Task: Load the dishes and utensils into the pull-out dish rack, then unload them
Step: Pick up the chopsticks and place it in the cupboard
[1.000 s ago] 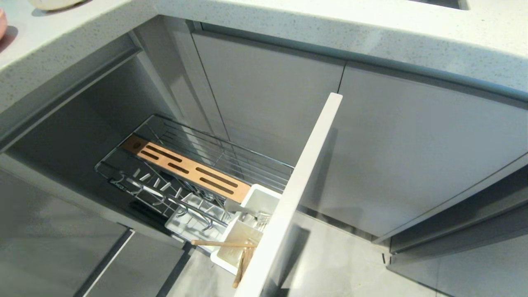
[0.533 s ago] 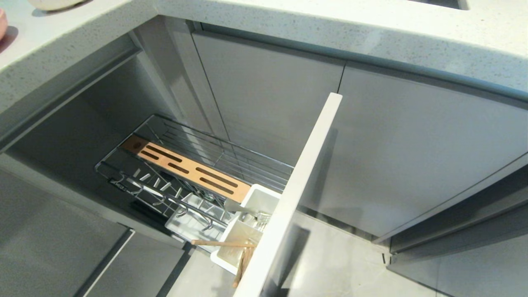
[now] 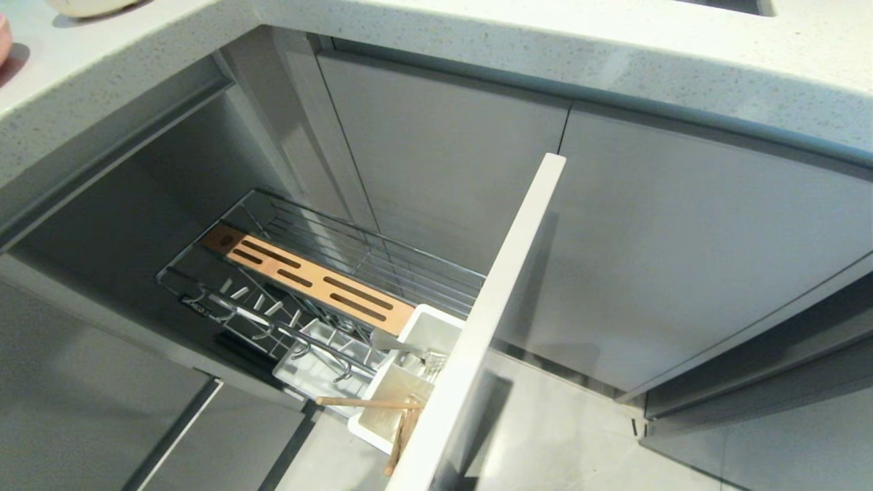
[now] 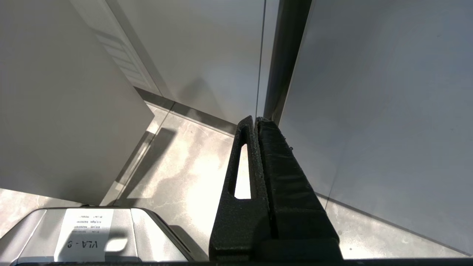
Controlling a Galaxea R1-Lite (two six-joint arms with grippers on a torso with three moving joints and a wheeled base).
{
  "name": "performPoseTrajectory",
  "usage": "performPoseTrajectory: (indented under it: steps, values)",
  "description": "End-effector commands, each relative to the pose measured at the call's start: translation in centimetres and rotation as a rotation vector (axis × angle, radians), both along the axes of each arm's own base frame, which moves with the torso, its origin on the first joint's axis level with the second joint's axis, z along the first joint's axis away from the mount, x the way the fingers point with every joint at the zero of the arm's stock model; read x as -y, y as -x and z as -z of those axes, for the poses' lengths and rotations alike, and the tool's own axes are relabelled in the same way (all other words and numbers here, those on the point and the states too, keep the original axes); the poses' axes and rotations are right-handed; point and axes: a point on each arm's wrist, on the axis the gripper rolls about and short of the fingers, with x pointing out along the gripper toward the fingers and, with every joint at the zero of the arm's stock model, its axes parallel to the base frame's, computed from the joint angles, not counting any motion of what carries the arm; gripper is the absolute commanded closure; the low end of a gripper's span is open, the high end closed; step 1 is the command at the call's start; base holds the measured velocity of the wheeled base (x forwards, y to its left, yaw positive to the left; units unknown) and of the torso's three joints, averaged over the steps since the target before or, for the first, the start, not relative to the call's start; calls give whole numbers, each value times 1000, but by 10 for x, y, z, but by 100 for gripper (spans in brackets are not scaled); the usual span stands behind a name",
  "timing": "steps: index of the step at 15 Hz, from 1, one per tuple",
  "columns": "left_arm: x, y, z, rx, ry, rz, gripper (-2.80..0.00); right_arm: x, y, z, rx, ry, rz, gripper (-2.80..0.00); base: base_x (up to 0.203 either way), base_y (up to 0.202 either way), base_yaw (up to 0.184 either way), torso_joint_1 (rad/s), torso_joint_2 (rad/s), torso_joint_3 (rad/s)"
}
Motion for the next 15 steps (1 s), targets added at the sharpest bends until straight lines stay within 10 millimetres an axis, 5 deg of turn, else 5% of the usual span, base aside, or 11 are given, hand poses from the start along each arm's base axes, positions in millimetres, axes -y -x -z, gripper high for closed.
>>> performPoseTrajectory:
  steps: [1, 6, 7, 15]
  values:
    - [-12, -24, 4, -108, 40, -17, 0, 0, 0, 0, -2, 0, -1, 0, 0, 0, 0, 0, 0, 0]
    - [-27, -55, 10, -198, 51, -67, 0, 0, 0, 0, -2, 0, -1, 0, 0, 0, 0, 0, 0, 0]
    - [-27, -56, 10, -198, 51, -66, -280, 0, 0, 0, -2, 0, -1, 0, 0, 0, 0, 0, 0, 0]
    - [-27, -76, 15, -248, 62, 20, -280, 0, 0, 0, -2, 0, -1, 0, 0, 0, 0, 0, 0, 0]
